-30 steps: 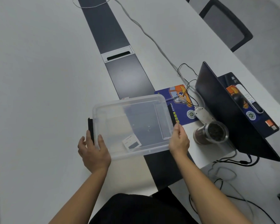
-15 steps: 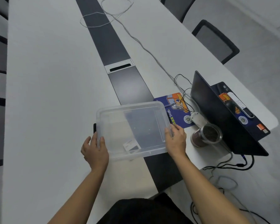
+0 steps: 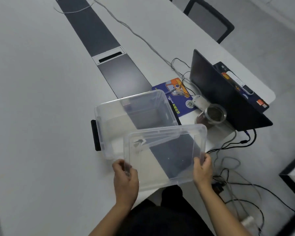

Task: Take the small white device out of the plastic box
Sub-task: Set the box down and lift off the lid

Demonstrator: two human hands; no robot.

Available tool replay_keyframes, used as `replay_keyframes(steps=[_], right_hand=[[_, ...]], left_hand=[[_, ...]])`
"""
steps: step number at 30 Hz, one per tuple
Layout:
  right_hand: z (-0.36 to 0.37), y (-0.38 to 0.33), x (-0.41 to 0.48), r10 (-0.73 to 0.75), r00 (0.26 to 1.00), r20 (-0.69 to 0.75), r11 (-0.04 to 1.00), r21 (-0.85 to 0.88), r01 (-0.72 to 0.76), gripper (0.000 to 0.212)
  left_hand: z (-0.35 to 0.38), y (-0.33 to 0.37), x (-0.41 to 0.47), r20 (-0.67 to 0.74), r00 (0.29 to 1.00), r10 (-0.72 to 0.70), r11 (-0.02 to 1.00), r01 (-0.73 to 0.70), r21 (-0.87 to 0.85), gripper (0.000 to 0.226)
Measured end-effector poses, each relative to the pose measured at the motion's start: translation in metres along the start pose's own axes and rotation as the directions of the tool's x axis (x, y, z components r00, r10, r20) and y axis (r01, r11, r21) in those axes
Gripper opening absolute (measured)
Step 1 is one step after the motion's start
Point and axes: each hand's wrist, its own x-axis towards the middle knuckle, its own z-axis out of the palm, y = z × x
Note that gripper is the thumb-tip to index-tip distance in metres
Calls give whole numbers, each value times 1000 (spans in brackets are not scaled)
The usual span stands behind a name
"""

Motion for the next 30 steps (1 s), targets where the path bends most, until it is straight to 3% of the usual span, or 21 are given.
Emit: replay_keyframes(steps=[5,10,13,18,21,26,28,30], right_hand=[[-25,46,-16,87,994,-72,993,-75,-92,56],[-22,69,-43,114,991,-63,985,-121,-121,57],[-9,69,-49,92,996,12,973,-216,-87,61],[21,44,-40,52,979,198,915,-402,33,71],[39,36,-28,27,955,294,865,-486,125,77],[41,31,-15,75,943,323,771,-619,151,81],[36,23,-15,59,943,327,749,-639,175,81],[34,4,-15,-78,958,275,772,-592,232,75]], left_hand=[[7,-42,-10,284,959,-9,973,-57,223,22],[-7,-73,-11,408,911,-59,938,-90,336,23],[-18,-87,-2,368,922,-117,902,-57,428,24],[-35,-104,16,274,939,-207,808,6,590,45],[-43,-108,20,241,951,-192,822,22,570,42],[-44,-113,27,226,949,-218,856,74,512,49],[-43,-101,32,152,964,-219,871,123,475,51],[-45,-82,42,12,990,-137,898,119,424,55]])
